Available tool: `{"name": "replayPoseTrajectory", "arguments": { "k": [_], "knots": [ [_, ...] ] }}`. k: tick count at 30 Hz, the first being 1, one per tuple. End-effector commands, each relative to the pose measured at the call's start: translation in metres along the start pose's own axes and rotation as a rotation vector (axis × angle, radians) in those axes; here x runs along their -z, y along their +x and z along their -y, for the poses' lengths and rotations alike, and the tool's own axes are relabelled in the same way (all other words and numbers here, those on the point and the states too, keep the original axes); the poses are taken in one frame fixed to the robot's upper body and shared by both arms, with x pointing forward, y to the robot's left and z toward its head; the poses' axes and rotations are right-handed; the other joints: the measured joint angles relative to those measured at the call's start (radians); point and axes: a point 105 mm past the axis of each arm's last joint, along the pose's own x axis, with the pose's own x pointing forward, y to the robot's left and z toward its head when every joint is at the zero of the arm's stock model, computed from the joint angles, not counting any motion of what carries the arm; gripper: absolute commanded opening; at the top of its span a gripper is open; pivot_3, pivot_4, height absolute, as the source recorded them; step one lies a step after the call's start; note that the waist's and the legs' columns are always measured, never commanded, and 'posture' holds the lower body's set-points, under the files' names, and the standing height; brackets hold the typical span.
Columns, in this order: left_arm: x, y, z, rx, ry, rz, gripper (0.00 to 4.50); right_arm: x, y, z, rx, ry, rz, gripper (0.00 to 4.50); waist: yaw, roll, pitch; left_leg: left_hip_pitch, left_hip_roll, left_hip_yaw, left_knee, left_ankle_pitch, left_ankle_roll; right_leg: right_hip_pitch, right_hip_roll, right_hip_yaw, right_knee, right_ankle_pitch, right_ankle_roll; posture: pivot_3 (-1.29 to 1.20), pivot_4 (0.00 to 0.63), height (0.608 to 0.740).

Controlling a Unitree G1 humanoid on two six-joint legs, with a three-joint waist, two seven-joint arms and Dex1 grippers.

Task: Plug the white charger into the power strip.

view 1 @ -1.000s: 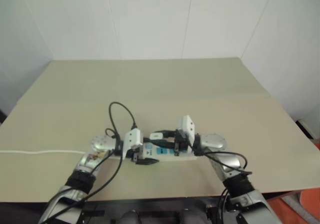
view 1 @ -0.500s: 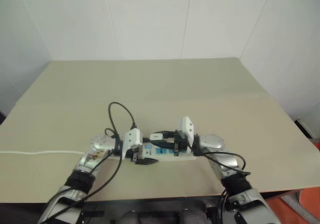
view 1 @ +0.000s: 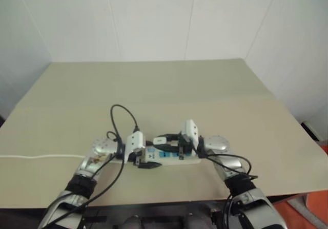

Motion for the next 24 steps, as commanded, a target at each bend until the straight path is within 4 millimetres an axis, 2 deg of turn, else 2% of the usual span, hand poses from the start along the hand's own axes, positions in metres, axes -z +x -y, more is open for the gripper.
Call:
{"name": "replayPoseTrajectory", "arguments": {
  "k": [1, 8, 24],
  "knots": [
    [0.020, -0.008, 0.011, 0.032, -0.036, -0.087, 3.32, 0.016, -0.025, 0.013, 0.069, 0.025, -0.086, 1.13, 0.001, 0.000, 0.000, 0.000, 0.000, 0.000, 0.000, 0.000, 0.000, 0.000, 0.000, 0.000, 0.000, 0.000, 0.000, 0.00, 0.150, 0.740],
    [0.020, -0.009, 0.012, 0.025, -0.036, -0.089, 3.32, 0.022, -0.040, 0.022, 0.101, 0.025, -0.128, 1.13, 0.003, 0.000, 0.000, 0.000, 0.000, 0.000, 0.000, 0.000, 0.000, 0.000, 0.000, 0.000, 0.000, 0.001, -0.001, 0.00, 0.150, 0.740],
    [0.020, -0.010, 0.011, 0.014, -0.034, -0.090, 3.32, 0.036, -0.070, 0.029, 0.121, 0.030, -0.227, 1.13, 0.004, 0.000, 0.000, 0.000, 0.000, 0.000, 0.000, 0.000, 0.000, 0.001, 0.000, 0.000, 0.000, 0.001, -0.001, 0.00, 0.150, 0.740]
  ]
}}
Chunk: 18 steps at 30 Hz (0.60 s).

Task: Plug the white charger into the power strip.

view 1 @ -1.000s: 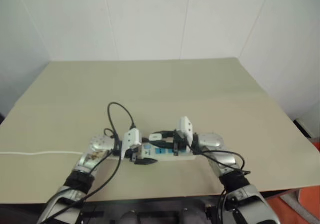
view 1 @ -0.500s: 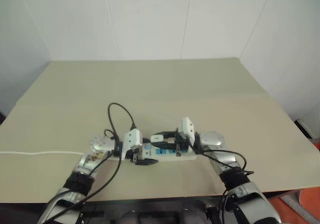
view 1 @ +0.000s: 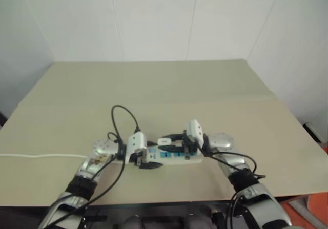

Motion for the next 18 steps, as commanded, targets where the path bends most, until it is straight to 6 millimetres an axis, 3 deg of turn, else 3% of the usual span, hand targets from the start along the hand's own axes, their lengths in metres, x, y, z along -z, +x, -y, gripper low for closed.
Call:
{"name": "replayPoseTrajectory", "arguments": {
  "k": [1, 5, 18],
  "knots": [
    [0.021, -0.013, 0.010, 0.025, -0.033, -0.089, 3.32, 0.036, -0.056, 0.020, 0.167, 0.072, -0.201, 1.13, 0.000, 0.000, 0.000, 0.000, 0.000, 0.000, 0.000, 0.000, 0.000, 0.000, 0.000, 0.000, 0.000, 0.000, 0.000, 0.00, 0.150, 0.740],
    [0.021, -0.012, 0.010, 0.019, -0.033, -0.089, 3.32, 0.033, -0.053, 0.021, 0.152, 0.065, -0.199, 1.13, 0.001, 0.000, 0.000, 0.001, 0.000, 0.000, 0.000, 0.000, 0.000, 0.000, 0.000, 0.000, 0.000, 0.000, 0.000, 0.00, 0.150, 0.740],
    [0.020, -0.009, 0.011, 0.019, -0.032, -0.081, 3.32, 0.031, -0.009, 0.007, 0.022, 0.071, -0.170, 1.13, -0.003, 0.000, -0.001, 0.002, 0.000, 0.000, 0.000, 0.000, 0.000, 0.001, 0.000, 0.000, 0.000, 0.000, 0.000, 0.00, 0.150, 0.740]
  ]
}}
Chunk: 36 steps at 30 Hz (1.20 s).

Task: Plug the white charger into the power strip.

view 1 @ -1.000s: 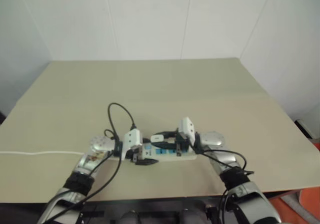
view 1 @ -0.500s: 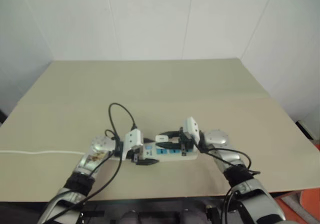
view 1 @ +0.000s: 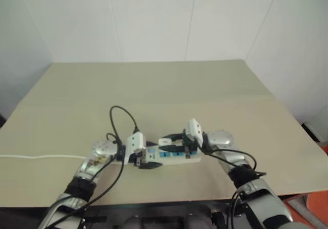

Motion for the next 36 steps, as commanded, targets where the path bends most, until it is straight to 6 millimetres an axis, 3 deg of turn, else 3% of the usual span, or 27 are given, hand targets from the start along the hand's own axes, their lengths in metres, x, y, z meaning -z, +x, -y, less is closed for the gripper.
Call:
{"name": "replayPoseTrajectory", "arguments": {
  "k": [1, 15, 31, 36],
  "knots": [
    [0.017, -0.007, 0.011, 0.040, -0.022, -0.080, 3.32, 0.031, -0.012, 0.003, 0.053, 0.091, -0.141, 1.13, -0.001, 0.000, 0.000, 0.000, 0.000, 0.000, 0.000, 0.000, 0.000, 0.000, 0.000, 0.000, 0.000, 0.000, 0.000, 0.00, 0.150, 0.740],
    [0.018, -0.007, 0.011, 0.060, -0.004, -0.068, 3.32, 0.050, -0.032, 0.003, 0.071, 0.196, -0.214, 1.13, -0.002, 0.000, -0.002, 0.003, 0.000, 0.000, -0.001, 0.000, 0.000, 0.001, 0.000, 0.001, 0.000, 0.000, 0.000, 0.00, 0.150, 0.740],
    [0.022, -0.008, 0.003, 0.046, 0.001, -0.073, 3.32, 0.052, -0.031, -0.004, 0.105, 0.187, -0.189, 1.13, 0.002, -0.001, -0.003, 0.010, 0.000, 0.000, -0.008, 0.000, 0.000, 0.006, 0.000, 0.001, 0.000, -0.003, -0.002, 0.00, 0.150, 0.740],
    [0.022, -0.007, 0.005, 0.047, -0.002, -0.071, 3.32, 0.049, -0.029, -0.004, 0.098, 0.180, -0.181, 2.76, 0.002, -0.003, -0.004, 0.010, 0.000, 0.000, -0.009, 0.000, 0.000, 0.005, 0.000, 0.001, 0.000, -0.005, -0.004, 0.00, 0.150, 0.740]
  ]
}}
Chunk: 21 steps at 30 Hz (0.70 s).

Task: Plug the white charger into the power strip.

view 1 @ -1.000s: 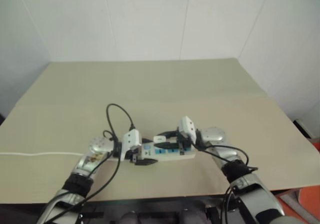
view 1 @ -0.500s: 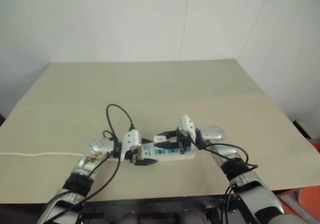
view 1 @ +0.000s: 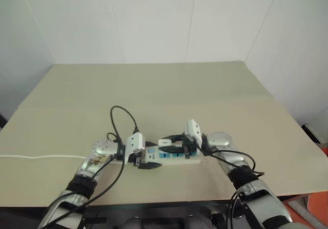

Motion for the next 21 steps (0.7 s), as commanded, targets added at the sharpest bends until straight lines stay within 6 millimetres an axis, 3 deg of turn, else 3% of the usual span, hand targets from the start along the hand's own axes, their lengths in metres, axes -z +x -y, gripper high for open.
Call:
{"name": "replayPoseTrajectory", "arguments": {
  "k": [1, 5, 14, 16, 18, 21],
  "knots": [
    [0.018, -0.008, 0.007, 0.020, -0.023, -0.085, 3.32, 0.034, -0.016, -0.003, 0.047, 0.105, -0.120, 3.13, -0.001, -0.002, -0.001, 0.000, 0.000, 0.000, 0.000, 0.000, 0.000, 0.000, 0.000, 0.000, 0.000, -0.001, -0.002, 0.00, 0.150, 0.740],
    [0.019, -0.008, 0.007, 0.019, -0.025, -0.087, 3.32, 0.034, -0.016, -0.004, 0.035, 0.104, -0.124, 4.48, -0.002, -0.002, -0.001, 0.001, 0.000, 0.000, -0.001, 0.000, 0.000, 0.001, 0.000, 0.000, 0.000, -0.002, -0.004, 0.00, 0.150, 0.740],
    [0.017, -0.005, 0.007, 0.022, -0.021, -0.072, 3.32, 0.018, -0.025, 0.004, 0.054, 0.086, -0.100, 4.48, -0.001, -0.002, -0.001, 0.001, 0.000, 0.000, -0.002, 0.000, 0.000, 0.000, 0.000, 0.000, 0.000, -0.002, -0.004, 0.00, 0.150, 0.740],
    [0.013, -0.004, 0.005, 0.013, -0.019, -0.052, 4.04, 0.008, -0.032, 0.008, 0.063, 0.058, -0.088, 4.50, 0.001, -0.002, -0.001, 0.000, 0.000, 0.000, -0.002, 0.000, 0.000, -0.001, 0.000, 0.000, 0.000, -0.002, -0.003, 0.00, 0.150, 0.740],
    [0.008, -0.004, 0.001, 0.007, -0.016, -0.031, 4.47, 0.002, -0.039, 0.009, 0.067, 0.037, -0.084, 4.50, 0.004, -0.001, 0.000, -0.003, 0.000, 0.000, -0.002, 0.000, 0.000, -0.004, 0.000, 0.000, 0.000, -0.001, -0.001, 0.00, 0.150, 0.740],
    [0.000, -0.011, -0.006, -0.023, 0.022, -0.019, 4.47, -0.009, -0.049, 0.011, 0.086, 0.009, -0.073, 4.50, 0.005, -0.001, 0.001, -0.006, 0.000, 0.000, -0.002, 0.000, 0.000, -0.007, 0.000, 0.000, 0.000, 0.000, 0.001, 0.00, 0.150, 0.740]
  ]
}}
